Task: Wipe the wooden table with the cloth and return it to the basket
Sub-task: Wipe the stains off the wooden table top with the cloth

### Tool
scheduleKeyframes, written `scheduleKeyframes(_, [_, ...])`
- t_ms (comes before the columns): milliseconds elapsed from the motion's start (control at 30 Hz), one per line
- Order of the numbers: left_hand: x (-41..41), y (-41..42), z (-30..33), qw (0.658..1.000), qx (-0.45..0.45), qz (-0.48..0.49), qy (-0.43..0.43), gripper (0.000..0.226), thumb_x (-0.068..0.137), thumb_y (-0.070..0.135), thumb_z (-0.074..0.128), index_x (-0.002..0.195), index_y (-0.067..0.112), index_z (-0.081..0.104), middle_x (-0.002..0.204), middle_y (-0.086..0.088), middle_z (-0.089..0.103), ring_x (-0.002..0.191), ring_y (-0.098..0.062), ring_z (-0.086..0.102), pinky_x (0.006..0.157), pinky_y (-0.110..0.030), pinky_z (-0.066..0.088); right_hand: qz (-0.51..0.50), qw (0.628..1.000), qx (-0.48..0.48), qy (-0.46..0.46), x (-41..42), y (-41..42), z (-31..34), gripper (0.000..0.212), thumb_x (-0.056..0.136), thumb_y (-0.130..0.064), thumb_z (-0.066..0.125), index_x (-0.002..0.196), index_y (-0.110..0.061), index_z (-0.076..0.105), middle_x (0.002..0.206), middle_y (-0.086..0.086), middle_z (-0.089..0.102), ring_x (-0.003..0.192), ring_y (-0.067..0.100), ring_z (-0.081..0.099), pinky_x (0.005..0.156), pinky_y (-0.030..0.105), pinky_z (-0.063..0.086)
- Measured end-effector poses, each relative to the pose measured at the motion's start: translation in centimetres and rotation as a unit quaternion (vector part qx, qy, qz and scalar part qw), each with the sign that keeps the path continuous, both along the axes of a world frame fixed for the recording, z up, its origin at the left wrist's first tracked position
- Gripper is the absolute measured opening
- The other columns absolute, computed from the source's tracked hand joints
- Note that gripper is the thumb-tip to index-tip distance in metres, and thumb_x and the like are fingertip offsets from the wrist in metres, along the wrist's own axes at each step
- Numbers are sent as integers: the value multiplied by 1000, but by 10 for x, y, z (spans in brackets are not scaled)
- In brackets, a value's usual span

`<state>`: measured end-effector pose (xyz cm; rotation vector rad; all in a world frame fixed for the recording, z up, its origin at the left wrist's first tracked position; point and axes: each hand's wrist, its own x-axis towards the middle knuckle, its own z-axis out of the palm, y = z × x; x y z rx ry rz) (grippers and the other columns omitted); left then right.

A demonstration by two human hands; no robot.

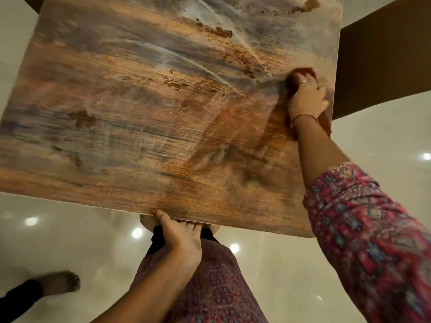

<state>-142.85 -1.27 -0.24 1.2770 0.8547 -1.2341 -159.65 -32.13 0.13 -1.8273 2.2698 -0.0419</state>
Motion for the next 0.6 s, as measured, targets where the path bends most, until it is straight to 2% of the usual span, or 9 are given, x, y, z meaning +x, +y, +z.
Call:
scheduleKeyframes(67, [12, 1, -1, 1000, -6, 9, 12, 75, 92, 68, 26, 151, 21, 21, 154, -8, 29, 139, -27, 33, 111, -43, 29, -58, 998, 19, 4, 14, 3, 2, 50, 102, -12, 27, 147, -34, 33, 158, -5, 23, 142, 30, 19, 108, 58, 20])
scheduleKeyframes(100, [16, 2, -2, 1000, -10, 9, 15, 76, 92, 68, 26, 151, 21, 21, 154, -8, 29, 139, -27, 33, 110, -43, 29, -32, 999, 10, 10, 30, 17, 0, 51, 102, -13, 26, 148, -34, 31, 159, -5, 21, 142, 30, 20, 108, 56, 22])
scheduleKeyframes(200, [22, 5, -2, 1000, -15, -12, 22, 76, 92, 68, 24, 149, 19, 25, 152, -10, 32, 138, -29, 35, 110, -43, 30, 195, 981, -5, 9, 89, 95, -10, 51, 100, -16, 30, 147, -35, 33, 158, -6, 26, 138, 28, 29, 100, 48, 31])
scheduleKeyframes(267, [24, 7, -2, 999, -17, -31, 21, 77, 92, 67, 23, 147, 15, 29, 149, -12, 37, 135, -29, 39, 111, -44, 31, 382, 924, 13, -5, 115, 165, -8, 49, 97, -21, 31, 144, -33, 40, 153, -4, 36, 134, 27, 39, 92, 44, 36])
scheduleKeyframes(367, [29, 11, -2, 998, -15, -63, 22, 76, 92, 66, 23, 145, 12, 33, 146, -14, 42, 131, -30, 43, 110, -44, 32, 484, 875, 19, 10, 110, 169, 0, 49, 95, -24, 28, 139, -32, 48, 149, -5, 44, 128, 25, 48, 85, 38, 37])
scheduleKeyframes(433, [33, 11, -2, 997, -5, -80, 25, 75, 93, 65, 23, 145, 11, 33, 145, -14, 43, 131, -30, 44, 110, -42, 33, 401, 915, 3, 44, 93, 110, -8, 50, 97, -22, 27, 144, -36, 39, 155, -7, 33, 135, 25, 37, 92, 42, 32])
scheduleKeyframes(500, [36, 14, 0, 996, 4, -81, 27, 73, 95, 62, 24, 146, 10, 32, 145, -15, 43, 131, -30, 44, 109, -42, 34, 196, 979, -4, 58, 65, 45, -10, 52, 99, -14, 29, 146, -37, 34, 158, -7, 25, 139, 28, 28, 103, 51, 28])
scheduleKeyframes(533, [38, 15, 0, 997, 0, -78, 30, 73, 95, 61, 24, 146, 10, 31, 146, -15, 42, 131, -30, 43, 109, -42, 33, 88, 995, 5, 42, 52, 21, -8, 53, 100, -10, 29, 146, -36, 34, 158, -7, 23, 141, 30, 24, 107, 56, 25])
scheduleKeyframes(600, [43, 17, 0, 997, -11, -61, 42, 74, 95, 61, 24, 147, 8, 28, 148, -16, 38, 135, -31, 39, 110, -42, 31, -58, 998, 15, 25, 46, 1, -5, 52, 102, -9, 28, 148, -34, 31, 159, -6, 20, 144, 32, 16, 110, 60, 19])
